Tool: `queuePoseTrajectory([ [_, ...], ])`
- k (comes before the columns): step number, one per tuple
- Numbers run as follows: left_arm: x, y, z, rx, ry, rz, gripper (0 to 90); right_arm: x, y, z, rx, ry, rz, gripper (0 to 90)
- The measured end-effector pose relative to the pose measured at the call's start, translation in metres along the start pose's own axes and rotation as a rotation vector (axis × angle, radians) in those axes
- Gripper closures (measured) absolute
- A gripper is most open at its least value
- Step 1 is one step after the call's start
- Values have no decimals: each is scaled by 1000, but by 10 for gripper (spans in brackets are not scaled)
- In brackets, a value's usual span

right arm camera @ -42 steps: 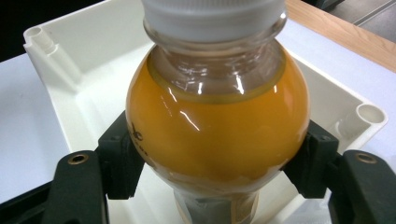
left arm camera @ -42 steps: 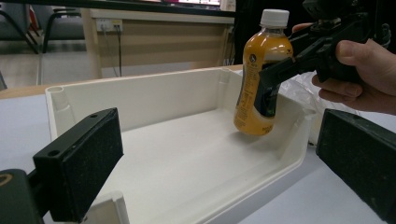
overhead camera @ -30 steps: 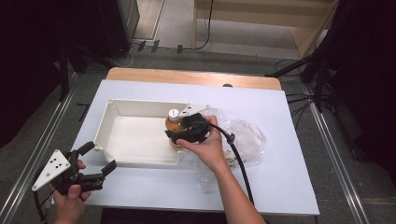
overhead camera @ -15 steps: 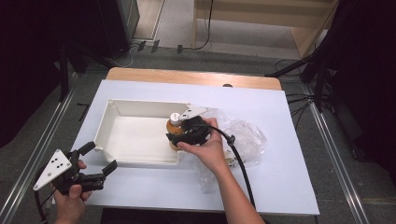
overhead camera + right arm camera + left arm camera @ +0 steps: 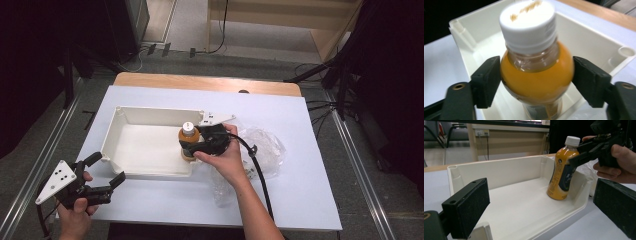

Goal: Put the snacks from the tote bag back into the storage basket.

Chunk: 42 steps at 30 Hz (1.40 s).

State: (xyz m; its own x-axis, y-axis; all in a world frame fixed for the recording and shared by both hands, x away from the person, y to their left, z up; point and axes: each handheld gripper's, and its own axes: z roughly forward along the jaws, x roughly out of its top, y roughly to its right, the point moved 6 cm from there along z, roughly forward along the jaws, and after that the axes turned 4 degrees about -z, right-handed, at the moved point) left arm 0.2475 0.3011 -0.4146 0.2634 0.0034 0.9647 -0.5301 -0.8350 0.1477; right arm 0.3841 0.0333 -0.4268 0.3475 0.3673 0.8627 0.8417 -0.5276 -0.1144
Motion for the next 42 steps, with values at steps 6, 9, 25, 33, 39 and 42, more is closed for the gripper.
queuePoseTrajectory([
  [6,0,1,1,-1,-2,3,9,3,3,-15,6,26,0,193],
  [9,0,2,2,0,-2,3,8,1,6,-20,-11,30,1,188],
  [25,-2,3,3,-1,-7,2,8,-10,24,-57,-89,99,29,201],
  [33,-2,2,3,1,-6,1,8,-18,31,-69,-111,117,48,204],
  [39,-2,2,3,3,-7,1,9,-23,34,-78,-125,120,54,207],
  [42,-2,1,3,6,-5,0,8,-28,37,-81,-130,116,59,207],
])
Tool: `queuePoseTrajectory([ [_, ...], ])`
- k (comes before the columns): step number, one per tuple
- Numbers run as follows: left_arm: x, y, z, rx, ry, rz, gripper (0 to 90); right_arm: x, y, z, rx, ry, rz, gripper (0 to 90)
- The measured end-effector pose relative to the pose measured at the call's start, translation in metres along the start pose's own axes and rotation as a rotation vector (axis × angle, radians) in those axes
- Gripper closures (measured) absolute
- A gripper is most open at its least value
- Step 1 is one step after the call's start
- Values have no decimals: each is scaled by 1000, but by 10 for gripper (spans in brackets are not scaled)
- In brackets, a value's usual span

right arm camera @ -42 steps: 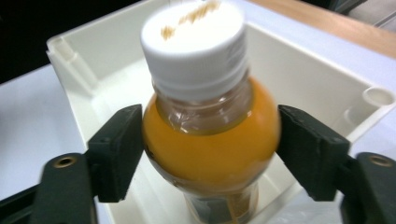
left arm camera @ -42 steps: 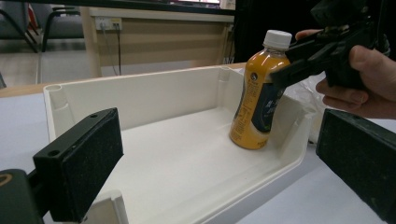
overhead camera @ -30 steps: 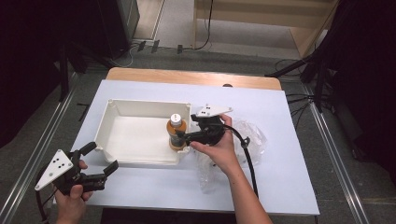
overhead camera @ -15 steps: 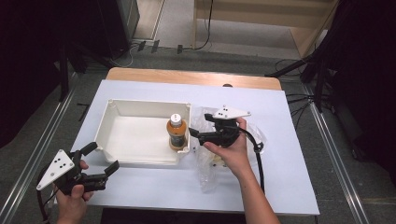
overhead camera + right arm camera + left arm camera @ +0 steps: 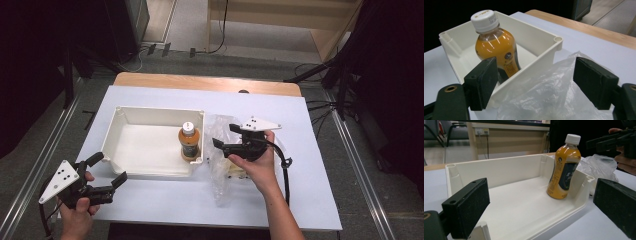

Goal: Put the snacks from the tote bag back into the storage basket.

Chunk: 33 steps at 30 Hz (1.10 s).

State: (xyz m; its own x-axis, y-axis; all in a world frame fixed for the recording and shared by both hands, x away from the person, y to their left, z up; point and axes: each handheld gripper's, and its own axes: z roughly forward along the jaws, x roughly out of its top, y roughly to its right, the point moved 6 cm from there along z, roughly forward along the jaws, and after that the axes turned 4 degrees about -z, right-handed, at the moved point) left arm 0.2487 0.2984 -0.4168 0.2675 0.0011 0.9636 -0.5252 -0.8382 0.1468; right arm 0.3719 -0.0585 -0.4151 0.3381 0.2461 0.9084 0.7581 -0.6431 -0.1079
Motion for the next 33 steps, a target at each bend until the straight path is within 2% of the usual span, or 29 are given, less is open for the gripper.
queuePoseTrajectory([
  [18,-1,0,1,3,-2,-7,8,-19,13,-29,-17,-2,24,207],
  [33,-1,-1,1,6,-2,-5,8,-38,26,-54,-58,-2,54,206],
])
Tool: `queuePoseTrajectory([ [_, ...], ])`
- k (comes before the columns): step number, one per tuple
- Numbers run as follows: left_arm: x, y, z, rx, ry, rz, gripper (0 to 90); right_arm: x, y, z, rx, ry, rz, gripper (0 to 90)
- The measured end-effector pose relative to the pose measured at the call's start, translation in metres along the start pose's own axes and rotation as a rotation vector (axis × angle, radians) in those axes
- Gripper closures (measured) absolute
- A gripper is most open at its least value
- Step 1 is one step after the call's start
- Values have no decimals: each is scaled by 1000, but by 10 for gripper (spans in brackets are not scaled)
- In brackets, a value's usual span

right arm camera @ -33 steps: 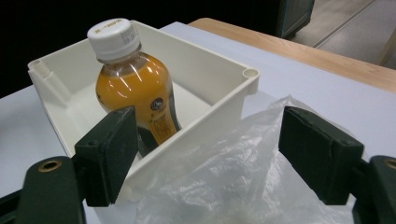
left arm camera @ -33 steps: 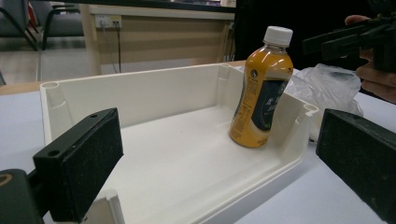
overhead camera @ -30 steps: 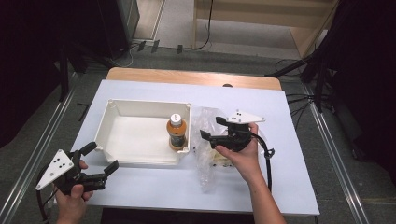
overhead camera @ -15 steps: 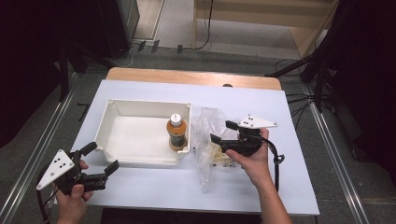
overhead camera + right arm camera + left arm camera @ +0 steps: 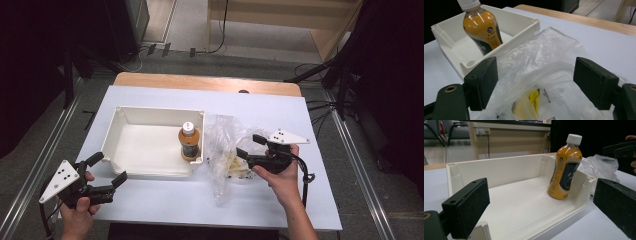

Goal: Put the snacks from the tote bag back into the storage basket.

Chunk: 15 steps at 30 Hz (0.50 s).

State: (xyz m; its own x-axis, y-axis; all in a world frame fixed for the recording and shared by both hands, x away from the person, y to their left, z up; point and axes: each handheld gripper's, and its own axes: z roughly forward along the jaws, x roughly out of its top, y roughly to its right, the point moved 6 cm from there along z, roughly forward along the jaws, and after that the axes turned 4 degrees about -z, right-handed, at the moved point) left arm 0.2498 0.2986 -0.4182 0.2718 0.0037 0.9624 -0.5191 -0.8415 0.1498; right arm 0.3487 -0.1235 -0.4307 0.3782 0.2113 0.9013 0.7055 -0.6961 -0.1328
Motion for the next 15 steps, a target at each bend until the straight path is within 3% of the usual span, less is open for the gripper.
queuePoseTrajectory([
  [15,-1,0,2,1,-4,1,9,-21,21,-33,-61,2,29,202],
])
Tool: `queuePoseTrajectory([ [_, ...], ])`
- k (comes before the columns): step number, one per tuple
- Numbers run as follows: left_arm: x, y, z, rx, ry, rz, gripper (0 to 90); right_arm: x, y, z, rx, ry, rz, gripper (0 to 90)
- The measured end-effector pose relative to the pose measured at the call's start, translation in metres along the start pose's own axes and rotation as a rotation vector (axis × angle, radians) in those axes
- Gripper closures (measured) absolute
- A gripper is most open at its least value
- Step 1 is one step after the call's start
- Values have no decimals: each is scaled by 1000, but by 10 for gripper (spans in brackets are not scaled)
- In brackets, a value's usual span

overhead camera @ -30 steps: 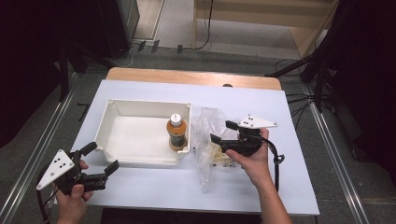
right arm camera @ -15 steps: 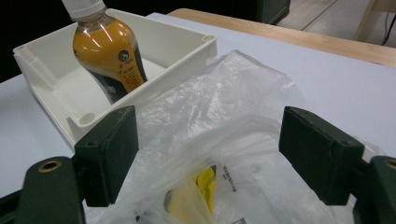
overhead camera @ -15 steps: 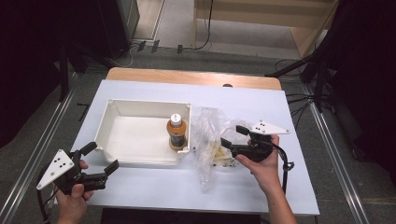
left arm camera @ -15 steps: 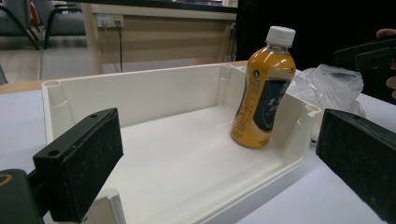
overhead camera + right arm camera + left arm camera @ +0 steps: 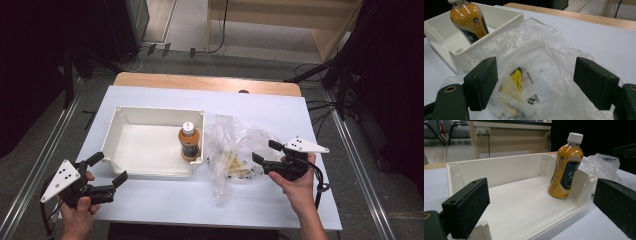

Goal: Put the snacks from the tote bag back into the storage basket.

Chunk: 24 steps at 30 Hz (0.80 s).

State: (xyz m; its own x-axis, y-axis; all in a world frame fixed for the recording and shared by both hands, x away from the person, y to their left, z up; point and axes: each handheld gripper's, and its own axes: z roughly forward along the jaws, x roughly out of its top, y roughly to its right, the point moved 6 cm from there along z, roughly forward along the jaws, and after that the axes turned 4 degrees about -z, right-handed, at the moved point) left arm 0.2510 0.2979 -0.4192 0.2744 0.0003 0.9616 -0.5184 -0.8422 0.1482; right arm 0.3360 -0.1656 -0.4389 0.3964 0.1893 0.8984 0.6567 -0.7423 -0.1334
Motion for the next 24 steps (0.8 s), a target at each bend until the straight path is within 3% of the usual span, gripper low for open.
queuePoseTrajectory([
  [8,-1,-1,0,2,-5,1,9,-10,13,-17,-19,18,19,157],
  [15,-1,-2,1,6,-12,-2,8,-17,18,-34,-29,46,0,137],
  [24,-2,-2,2,10,-16,3,8,-29,32,-55,-66,45,29,138],
])
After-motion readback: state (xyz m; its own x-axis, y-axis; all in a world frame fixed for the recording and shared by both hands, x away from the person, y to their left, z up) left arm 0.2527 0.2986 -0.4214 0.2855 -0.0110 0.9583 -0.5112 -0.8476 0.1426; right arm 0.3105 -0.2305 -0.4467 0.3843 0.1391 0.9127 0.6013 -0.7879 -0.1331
